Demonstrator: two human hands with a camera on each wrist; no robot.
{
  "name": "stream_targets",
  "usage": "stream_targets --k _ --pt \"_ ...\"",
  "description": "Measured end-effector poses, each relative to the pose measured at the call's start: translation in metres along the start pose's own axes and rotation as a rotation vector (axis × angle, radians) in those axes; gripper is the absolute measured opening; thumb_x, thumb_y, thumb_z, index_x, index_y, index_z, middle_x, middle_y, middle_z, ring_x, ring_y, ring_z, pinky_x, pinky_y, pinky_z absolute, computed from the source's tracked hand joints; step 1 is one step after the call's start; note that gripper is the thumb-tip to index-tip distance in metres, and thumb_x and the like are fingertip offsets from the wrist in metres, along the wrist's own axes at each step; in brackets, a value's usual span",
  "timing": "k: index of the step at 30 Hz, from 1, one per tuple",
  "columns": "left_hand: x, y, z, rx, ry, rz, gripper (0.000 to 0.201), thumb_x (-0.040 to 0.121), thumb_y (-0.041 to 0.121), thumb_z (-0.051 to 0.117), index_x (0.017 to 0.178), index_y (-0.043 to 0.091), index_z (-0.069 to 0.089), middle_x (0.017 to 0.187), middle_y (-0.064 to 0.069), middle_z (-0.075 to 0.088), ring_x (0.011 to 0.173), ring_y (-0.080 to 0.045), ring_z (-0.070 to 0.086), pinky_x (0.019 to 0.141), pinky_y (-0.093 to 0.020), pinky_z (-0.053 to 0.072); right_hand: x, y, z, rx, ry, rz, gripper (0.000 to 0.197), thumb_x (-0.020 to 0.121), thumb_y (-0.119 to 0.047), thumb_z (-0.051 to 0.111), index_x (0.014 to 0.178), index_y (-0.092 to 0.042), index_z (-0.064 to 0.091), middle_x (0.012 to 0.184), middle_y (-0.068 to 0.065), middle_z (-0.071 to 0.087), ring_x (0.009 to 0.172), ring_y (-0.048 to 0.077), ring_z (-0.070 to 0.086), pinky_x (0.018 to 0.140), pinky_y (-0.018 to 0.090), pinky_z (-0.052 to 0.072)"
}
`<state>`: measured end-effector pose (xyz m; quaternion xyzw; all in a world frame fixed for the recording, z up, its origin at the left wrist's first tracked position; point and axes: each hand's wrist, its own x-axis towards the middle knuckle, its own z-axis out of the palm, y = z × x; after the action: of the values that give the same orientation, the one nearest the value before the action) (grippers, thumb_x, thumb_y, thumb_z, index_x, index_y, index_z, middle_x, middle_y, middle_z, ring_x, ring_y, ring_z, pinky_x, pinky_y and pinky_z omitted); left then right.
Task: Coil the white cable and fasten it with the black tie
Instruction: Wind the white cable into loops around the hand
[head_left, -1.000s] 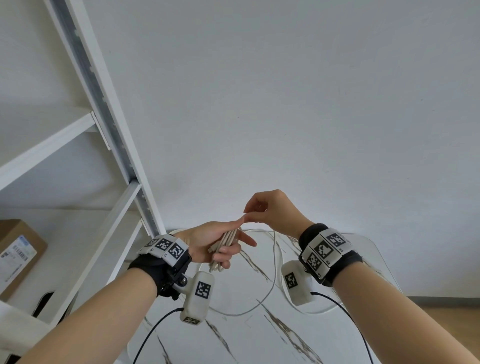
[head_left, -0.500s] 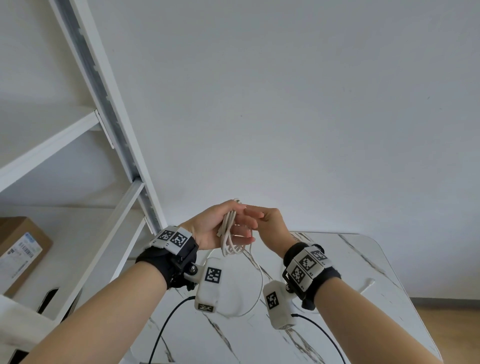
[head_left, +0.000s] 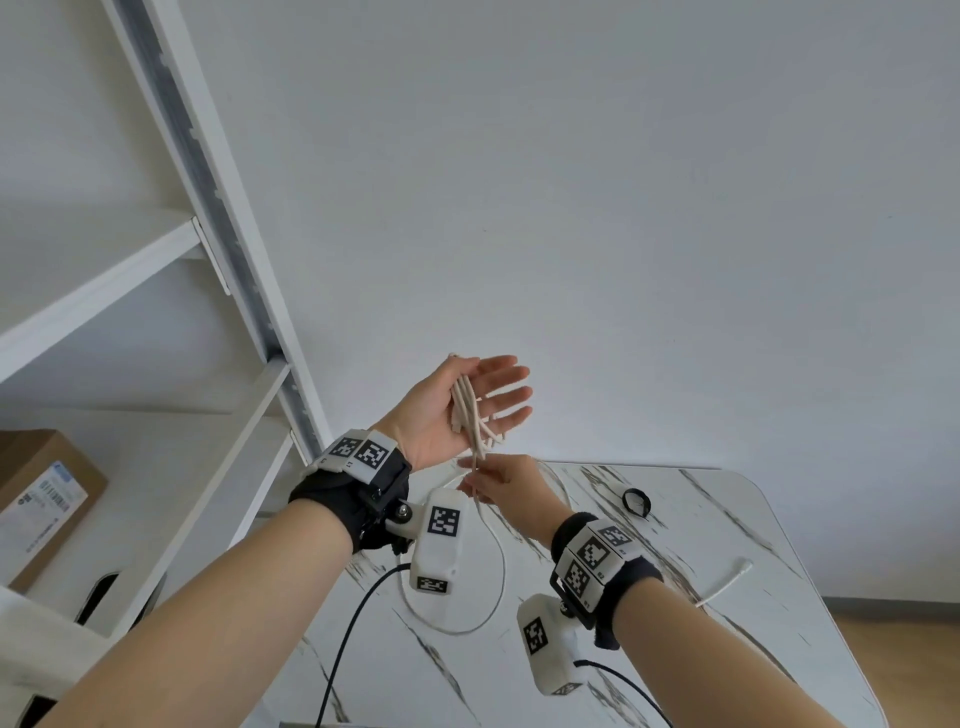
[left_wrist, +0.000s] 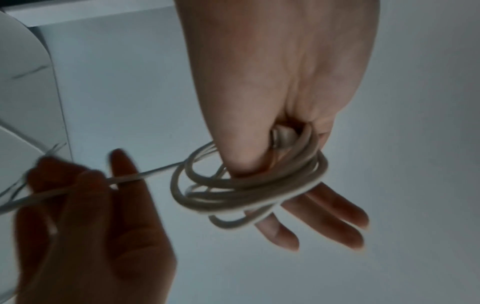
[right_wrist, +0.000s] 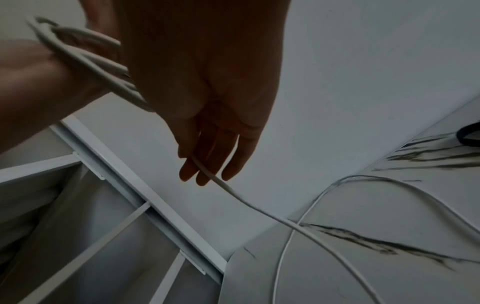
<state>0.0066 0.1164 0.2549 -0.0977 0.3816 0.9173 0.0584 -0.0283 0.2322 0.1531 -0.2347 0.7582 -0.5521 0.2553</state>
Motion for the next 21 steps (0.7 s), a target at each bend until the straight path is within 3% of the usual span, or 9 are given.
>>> stream_targets --k 3,7,10,13,17,19,21 --pt "0.004 0.011 -0.001 0.039 0.040 0.047 0.031 0.098 0.022 0.038 0.098 0.006 0.064 0.090 -0.008 0.076 0.082 -0.024 0.073 0.088 -0.040 0.054 -0.006 0.007 0.002 -0.082 -0.075 0.035 0.023 0.092 -0.003 0.048 0.108 0.001 0.064 0.070 -0.004 0.063 0.058 -0.004 0.057 0.061 0.007 0.044" --pt "0.011 0.027 -0.007 0.117 0.081 0.100 0.025 0.096 0.024 0.043 0.109 0.012 0.061 0.095 -0.010 0.075 0.087 -0.025 0.072 0.093 -0.039 0.051 -0.014 0.014 0.003 -0.075 -0.078 0.059 0.021 0.091 -0.001 0.045 0.107 -0.001 0.058 0.079 0.005 0.066 0.068 0.007 0.060 0.058 0.004 0.042" --pt "0.017 0.032 -0.013 0.193 0.108 0.122 0.022 0.097 0.023 0.045 0.111 0.014 0.059 0.092 -0.011 0.074 0.084 -0.026 0.072 0.094 -0.038 0.048 -0.020 0.017 0.002 -0.069 -0.067 0.063 0.010 0.092 -0.002 0.043 0.095 -0.009 0.049 0.081 0.007 0.066 0.064 0.011 0.059 0.056 0.009 0.044" --pt "0.020 0.033 -0.021 0.291 0.127 0.109 0.024 0.097 0.025 0.046 0.115 0.015 0.057 0.095 -0.014 0.072 0.086 -0.028 0.070 0.095 -0.038 0.047 -0.021 0.014 -0.003 -0.135 -0.045 0.025 0.015 0.092 -0.006 0.045 0.086 -0.017 0.051 0.073 -0.001 0.062 0.063 0.012 0.054 0.062 0.020 0.047" --pt "0.023 0.026 -0.034 0.476 0.176 0.102 0.029 0.100 0.028 0.040 0.122 0.013 0.052 0.093 -0.013 0.072 0.086 -0.028 0.069 0.098 -0.040 0.045 -0.020 0.001 -0.013 -0.342 -0.020 -0.088 0.016 0.093 -0.014 0.046 0.093 -0.022 0.059 0.073 -0.003 0.058 0.061 0.010 0.050 0.062 0.024 0.046" --pt "0.023 0.023 -0.038 0.538 0.188 0.082 0.032 0.099 0.028 0.040 0.124 0.011 0.051 0.092 -0.012 0.072 0.085 -0.028 0.069 0.096 -0.039 0.046 -0.020 -0.007 -0.018 -0.497 0.021 -0.201 0.018 0.094 -0.015 0.046 0.100 -0.018 0.063 0.081 0.000 0.059 0.072 0.016 0.054 0.070 0.032 0.046" --pt "0.021 0.020 -0.040 0.598 0.175 0.047 0.033 0.099 0.028 0.041 0.125 0.010 0.051 0.095 -0.014 0.071 0.088 -0.029 0.068 0.094 -0.039 0.047 -0.019 -0.016 -0.021 -0.592 0.047 -0.312 0.021 0.095 -0.015 0.045 0.104 -0.012 0.064 0.091 0.006 0.062 0.088 0.022 0.056 0.077 0.033 0.044"
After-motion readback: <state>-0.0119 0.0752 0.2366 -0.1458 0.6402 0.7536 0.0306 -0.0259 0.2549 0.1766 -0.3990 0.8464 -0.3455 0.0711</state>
